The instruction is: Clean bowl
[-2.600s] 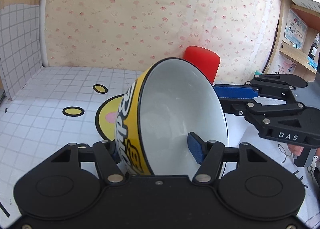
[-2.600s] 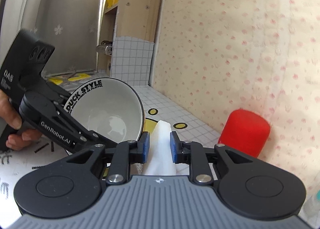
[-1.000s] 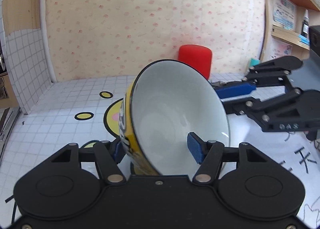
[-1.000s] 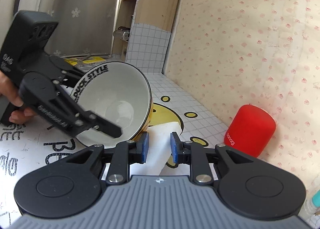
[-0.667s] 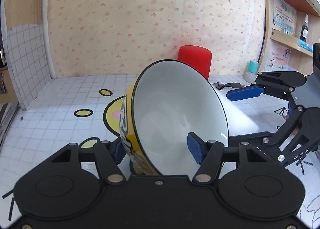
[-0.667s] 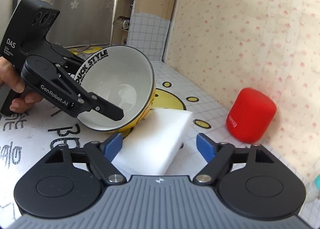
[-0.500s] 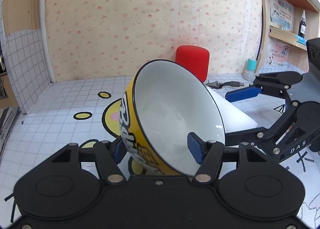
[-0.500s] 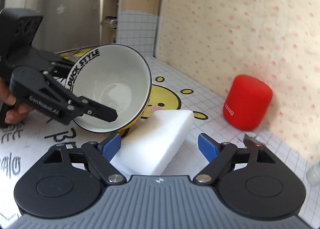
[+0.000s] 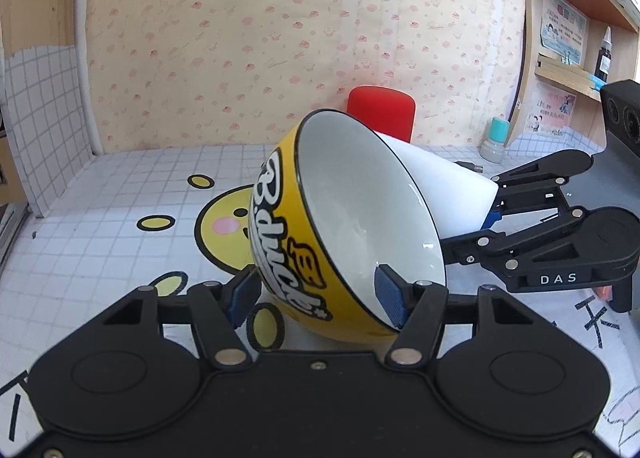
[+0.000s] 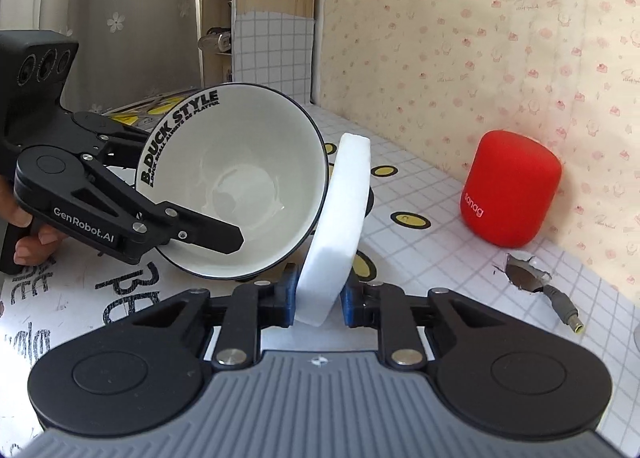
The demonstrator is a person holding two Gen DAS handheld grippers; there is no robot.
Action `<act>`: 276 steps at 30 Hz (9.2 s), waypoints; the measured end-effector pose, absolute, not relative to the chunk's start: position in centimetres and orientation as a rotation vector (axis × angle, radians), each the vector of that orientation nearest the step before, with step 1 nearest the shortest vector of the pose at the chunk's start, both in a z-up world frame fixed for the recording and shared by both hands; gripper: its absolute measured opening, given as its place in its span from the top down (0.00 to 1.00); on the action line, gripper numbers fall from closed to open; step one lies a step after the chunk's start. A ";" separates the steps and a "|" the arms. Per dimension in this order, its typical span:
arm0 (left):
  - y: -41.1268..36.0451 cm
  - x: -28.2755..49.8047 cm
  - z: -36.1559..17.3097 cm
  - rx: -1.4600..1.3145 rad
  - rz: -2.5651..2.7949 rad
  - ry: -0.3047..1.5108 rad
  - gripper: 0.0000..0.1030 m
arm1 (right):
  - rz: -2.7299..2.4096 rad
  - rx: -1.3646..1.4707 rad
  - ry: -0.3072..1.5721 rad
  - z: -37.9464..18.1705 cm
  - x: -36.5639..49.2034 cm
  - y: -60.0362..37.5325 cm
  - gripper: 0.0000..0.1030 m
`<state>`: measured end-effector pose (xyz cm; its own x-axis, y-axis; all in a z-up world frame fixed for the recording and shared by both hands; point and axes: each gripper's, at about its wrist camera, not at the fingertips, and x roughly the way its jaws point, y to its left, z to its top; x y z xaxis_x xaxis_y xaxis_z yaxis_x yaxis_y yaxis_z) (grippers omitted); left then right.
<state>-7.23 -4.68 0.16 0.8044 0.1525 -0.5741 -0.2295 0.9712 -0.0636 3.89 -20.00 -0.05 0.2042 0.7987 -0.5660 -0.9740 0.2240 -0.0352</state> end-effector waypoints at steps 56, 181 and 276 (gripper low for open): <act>-5.3 -7.8 0.8 -0.033 0.323 0.556 0.51 | 1.428 -0.476 0.208 2.7 4.4 -20.9 0.80; -5.5 -8.5 1.2 0.010 0.418 0.483 0.22 | 1.444 -0.533 0.184 1.9 2.4 -19.4 0.79; -5.1 -8.5 0.5 -0.189 0.483 0.555 0.25 | 1.425 -0.516 0.201 1.7 2.3 -19.1 0.79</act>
<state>-8.53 -5.14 0.46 0.7423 0.3876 -0.5466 -0.4876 0.8719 -0.0439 2.35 -19.09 1.67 0.1508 0.8887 -0.4330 -0.9738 0.0581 -0.2200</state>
